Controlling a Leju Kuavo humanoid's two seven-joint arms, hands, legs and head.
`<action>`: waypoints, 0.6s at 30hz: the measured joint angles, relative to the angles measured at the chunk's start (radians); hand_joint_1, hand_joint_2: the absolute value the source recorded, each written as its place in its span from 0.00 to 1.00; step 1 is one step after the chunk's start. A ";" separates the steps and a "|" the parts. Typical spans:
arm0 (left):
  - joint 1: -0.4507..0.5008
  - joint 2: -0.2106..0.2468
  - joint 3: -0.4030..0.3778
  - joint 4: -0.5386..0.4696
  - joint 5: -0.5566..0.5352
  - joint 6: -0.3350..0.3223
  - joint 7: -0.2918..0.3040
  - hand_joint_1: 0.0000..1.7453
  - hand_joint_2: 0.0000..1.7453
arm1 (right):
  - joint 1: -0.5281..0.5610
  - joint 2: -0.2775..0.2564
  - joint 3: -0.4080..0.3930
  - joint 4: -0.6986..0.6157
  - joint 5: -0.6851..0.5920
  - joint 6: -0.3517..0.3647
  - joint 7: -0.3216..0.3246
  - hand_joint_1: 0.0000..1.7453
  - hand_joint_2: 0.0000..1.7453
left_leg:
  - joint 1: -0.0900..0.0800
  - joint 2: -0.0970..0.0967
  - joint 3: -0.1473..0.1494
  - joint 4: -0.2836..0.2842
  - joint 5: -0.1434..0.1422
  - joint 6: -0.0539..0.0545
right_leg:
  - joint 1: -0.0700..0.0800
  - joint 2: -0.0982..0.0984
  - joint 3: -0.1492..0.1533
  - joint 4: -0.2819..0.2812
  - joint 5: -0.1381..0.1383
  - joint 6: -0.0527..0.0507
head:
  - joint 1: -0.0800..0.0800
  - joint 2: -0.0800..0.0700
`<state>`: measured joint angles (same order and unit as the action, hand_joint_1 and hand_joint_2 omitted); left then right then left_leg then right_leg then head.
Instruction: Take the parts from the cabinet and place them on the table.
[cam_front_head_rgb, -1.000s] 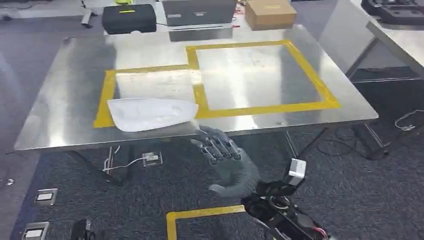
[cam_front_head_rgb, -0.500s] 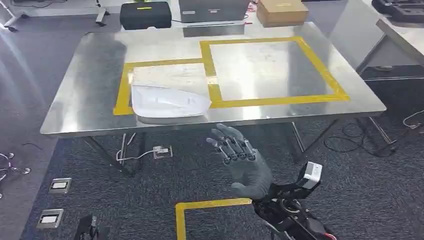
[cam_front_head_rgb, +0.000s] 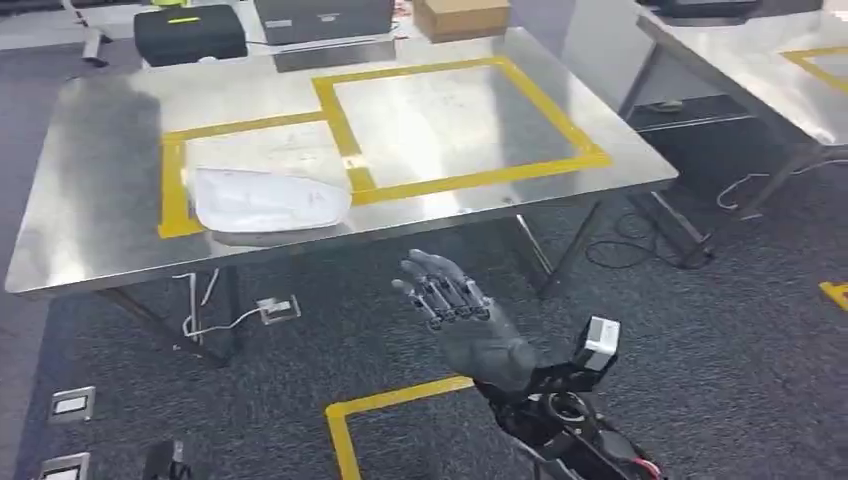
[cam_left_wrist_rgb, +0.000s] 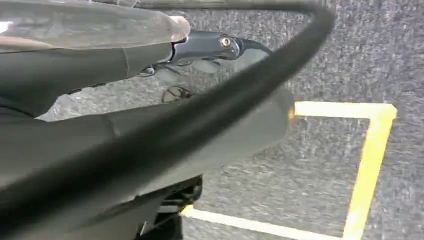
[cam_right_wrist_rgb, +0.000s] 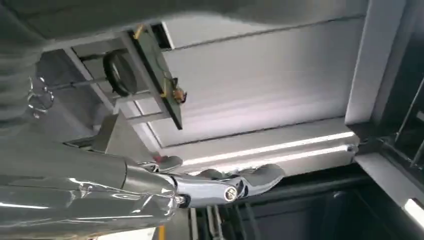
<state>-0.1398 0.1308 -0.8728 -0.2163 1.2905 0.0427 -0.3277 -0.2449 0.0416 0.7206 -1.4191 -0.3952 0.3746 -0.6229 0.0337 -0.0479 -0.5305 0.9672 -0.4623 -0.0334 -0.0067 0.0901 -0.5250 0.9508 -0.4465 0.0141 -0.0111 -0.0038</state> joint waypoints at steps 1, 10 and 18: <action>-0.001 -0.002 0.000 0.000 0.000 0.000 0.000 0.00 0.00 | 0.000 0.000 -0.001 0.000 0.000 0.000 0.000 0.00 0.00 | 0.005 0.014 0.000 -0.005 0.004 0.010 | 0.000 0.011 -0.011 0.003 -0.001 0.006 | 0.006 0.000; 0.002 0.001 0.000 0.000 0.001 -0.004 -0.003 0.00 0.00 | 0.001 -0.004 -0.005 0.000 -0.005 0.001 -0.001 0.00 0.00 | -0.005 0.111 -0.009 -0.007 0.014 0.035 | -0.004 -0.095 -0.049 0.173 -0.064 0.018 | 0.054 0.000; 0.005 0.003 0.002 0.000 0.007 -0.009 -0.013 0.00 0.00 | -0.010 -0.005 -0.006 0.000 -0.011 0.004 -0.008 0.00 0.00 | -0.011 0.098 -0.027 0.033 -0.017 -0.005 | 0.005 -0.112 0.024 -0.008 -0.007 -0.026 | 0.052 0.000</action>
<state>-0.1353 0.1335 -0.8705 -0.2163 1.2978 0.0336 -0.3406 -0.2552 0.0370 0.7141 -1.4191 -0.4066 0.3784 -0.6310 0.0227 0.0501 -0.5572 1.0003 -0.4788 -0.0380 -0.0022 -0.0216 -0.5014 0.9428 -0.4532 -0.0116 0.0408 -0.0038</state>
